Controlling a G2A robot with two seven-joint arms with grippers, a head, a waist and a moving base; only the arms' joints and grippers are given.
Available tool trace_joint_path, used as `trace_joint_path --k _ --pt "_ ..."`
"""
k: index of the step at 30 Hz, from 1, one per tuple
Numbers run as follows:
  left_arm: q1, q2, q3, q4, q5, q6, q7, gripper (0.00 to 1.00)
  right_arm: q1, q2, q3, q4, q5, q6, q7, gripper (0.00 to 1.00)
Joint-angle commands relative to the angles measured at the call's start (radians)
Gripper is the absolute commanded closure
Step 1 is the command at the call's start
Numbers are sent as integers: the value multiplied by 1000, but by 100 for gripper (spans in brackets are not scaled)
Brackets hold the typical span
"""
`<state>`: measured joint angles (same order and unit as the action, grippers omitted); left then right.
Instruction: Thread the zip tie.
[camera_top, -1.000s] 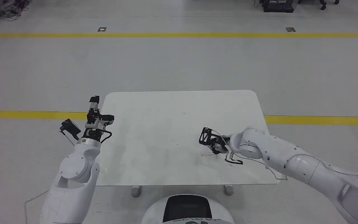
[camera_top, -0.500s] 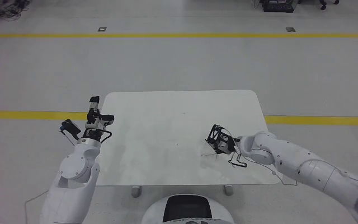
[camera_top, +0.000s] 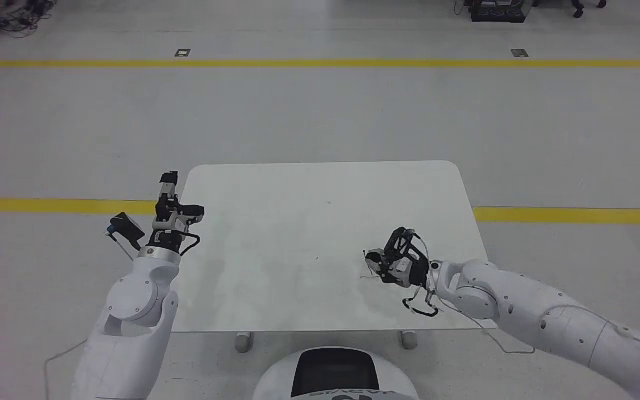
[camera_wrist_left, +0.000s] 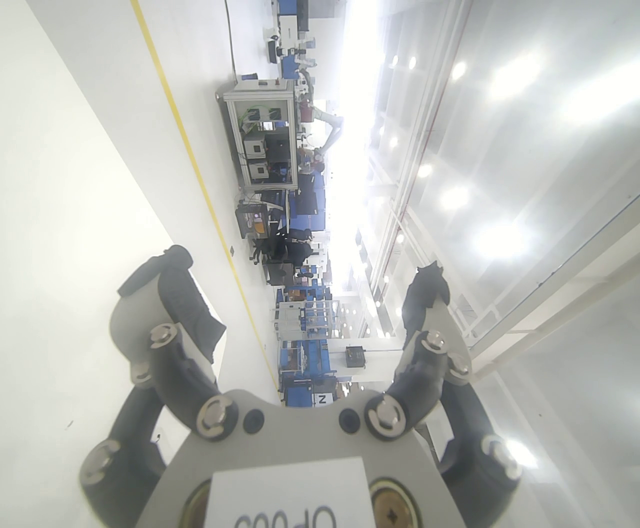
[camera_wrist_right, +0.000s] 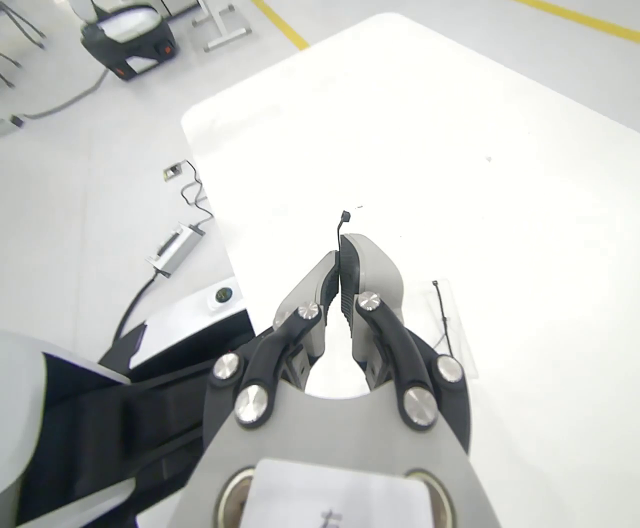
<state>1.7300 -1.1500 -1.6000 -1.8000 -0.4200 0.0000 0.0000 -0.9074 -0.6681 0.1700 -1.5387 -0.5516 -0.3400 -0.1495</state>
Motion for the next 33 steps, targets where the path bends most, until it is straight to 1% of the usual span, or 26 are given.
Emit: trace_joint_path --k 1,4,7,10,11,22,24,25,26,28,29,31,33 --pt "0 0 0 0 0 0 0 0 -17 8 0 -19 29 0 -44 100" --pt "0 0 0 0 0 0 0 0 -29 15 0 -37 78 0 -67 100" --pt "0 0 0 0 0 0 0 0 -31 16 0 -57 169 0 -69 100" --pt "0 0 0 0 0 0 0 0 -22 11 0 -80 294 0 -17 100" --pt "0 0 0 0 0 0 0 0 -20 10 0 -81 310 0 -12 100" --pt "0 0 0 0 0 0 0 0 -21 9 1 -80 314 0 -11 100" --pt "0 0 0 0 0 0 0 0 -25 8 22 -63 354 0 2 100" --pt "0 0 0 0 0 0 0 0 -28 8 32 -67 384 0 8 100" --pt "0 0 0 0 0 0 0 0 -29 10 44 -73 427 0 33 100" --pt "0 0 0 0 0 0 0 0 -24 16 66 -70 467 0 73 100" --pt "0 0 0 0 0 0 0 0 -25 20 78 -80 512 0 114 100" --pt "0 0 0 0 0 0 0 0 -19 27 106 -80 561 0 171 100" --pt "0 0 0 0 0 0 0 0 -16 32 138 -89 631 0 263 100"
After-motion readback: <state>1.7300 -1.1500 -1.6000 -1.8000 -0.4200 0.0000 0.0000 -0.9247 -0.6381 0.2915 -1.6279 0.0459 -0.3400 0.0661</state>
